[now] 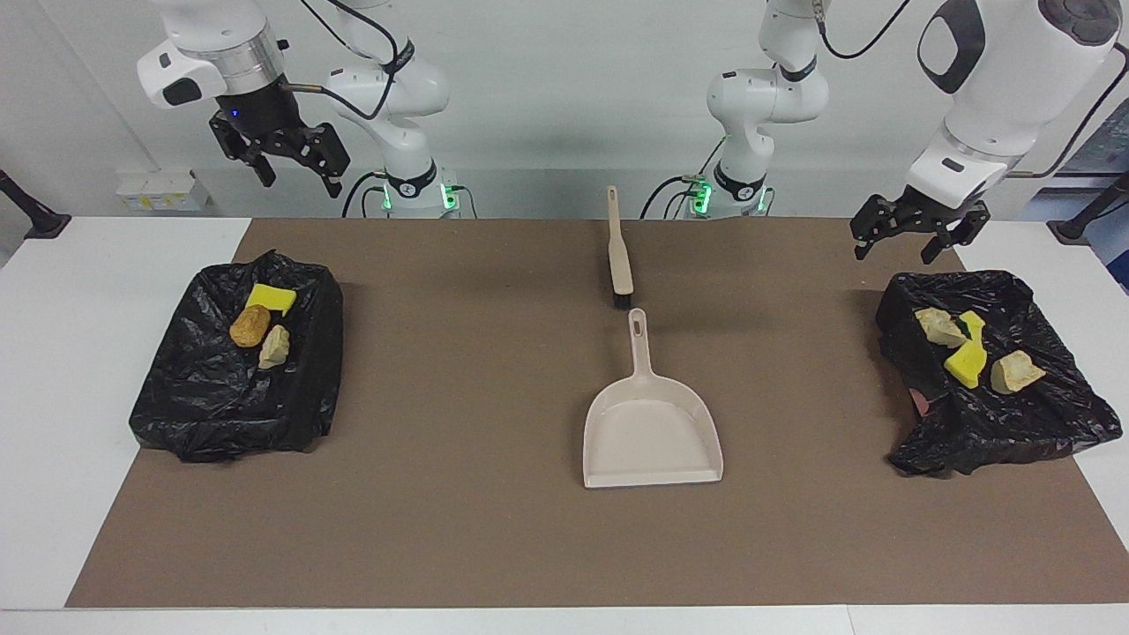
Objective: Sweep and dump trash in bin
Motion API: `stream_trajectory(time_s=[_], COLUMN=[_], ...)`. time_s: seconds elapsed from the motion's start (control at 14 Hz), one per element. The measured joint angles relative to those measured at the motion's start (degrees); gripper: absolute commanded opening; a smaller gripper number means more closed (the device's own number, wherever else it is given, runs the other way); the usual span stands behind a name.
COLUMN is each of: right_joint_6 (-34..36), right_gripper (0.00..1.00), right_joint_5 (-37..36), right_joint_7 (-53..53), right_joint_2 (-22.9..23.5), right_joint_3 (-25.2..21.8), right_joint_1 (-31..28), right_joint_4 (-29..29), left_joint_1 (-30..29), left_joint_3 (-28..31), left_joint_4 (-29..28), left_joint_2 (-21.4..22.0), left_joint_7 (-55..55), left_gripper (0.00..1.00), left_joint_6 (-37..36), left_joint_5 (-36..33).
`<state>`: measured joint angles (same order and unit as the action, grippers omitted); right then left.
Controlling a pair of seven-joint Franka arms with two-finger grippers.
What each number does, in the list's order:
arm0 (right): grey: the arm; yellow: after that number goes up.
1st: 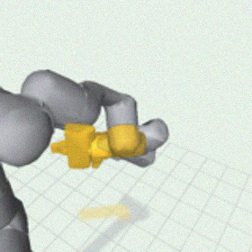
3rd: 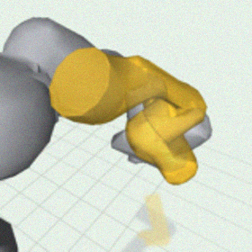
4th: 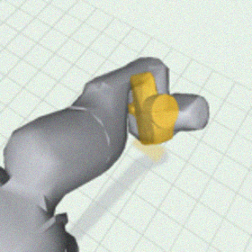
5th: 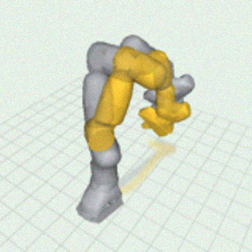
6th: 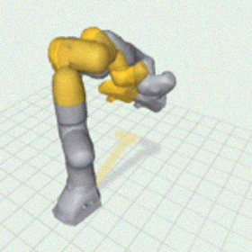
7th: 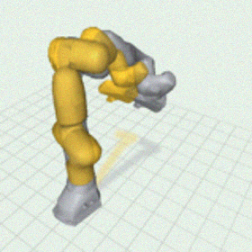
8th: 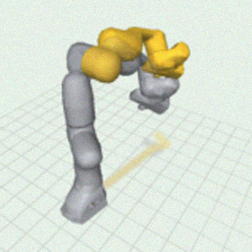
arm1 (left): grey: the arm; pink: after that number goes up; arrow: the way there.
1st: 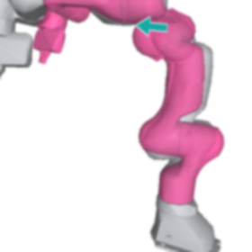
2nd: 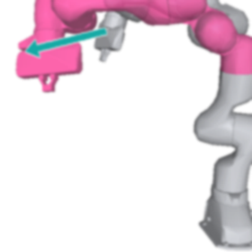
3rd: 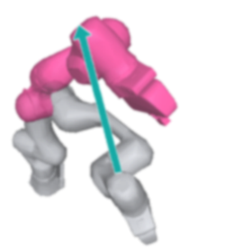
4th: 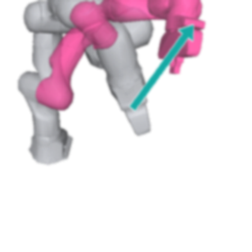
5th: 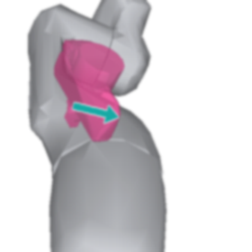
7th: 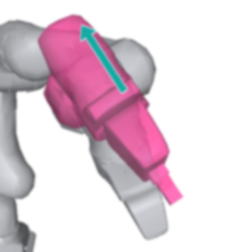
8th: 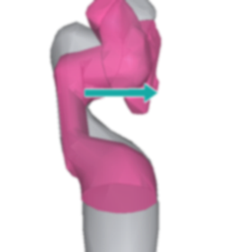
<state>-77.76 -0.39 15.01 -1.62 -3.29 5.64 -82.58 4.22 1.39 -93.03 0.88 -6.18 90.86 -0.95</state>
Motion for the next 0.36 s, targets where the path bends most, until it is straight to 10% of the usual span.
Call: stream_trajectory(time_s=[0.36], right_joint_6=[0.0], right_gripper=[1.0], right_joint_5=[0.0], right_joint_7=[0.0], right_joint_2=[0.0], right_joint_3=[0.0], right_joint_1=[0.0], right_joint_4=[0.0], left_joint_1=[-0.04], left_joint_3=[0.0], left_joint_4=[-2.02], left_joint_2=[1.32], left_joint_7=[0.97], left_gripper=[1.0], left_joint_6=[0.49], left_joint_5=[0.07])
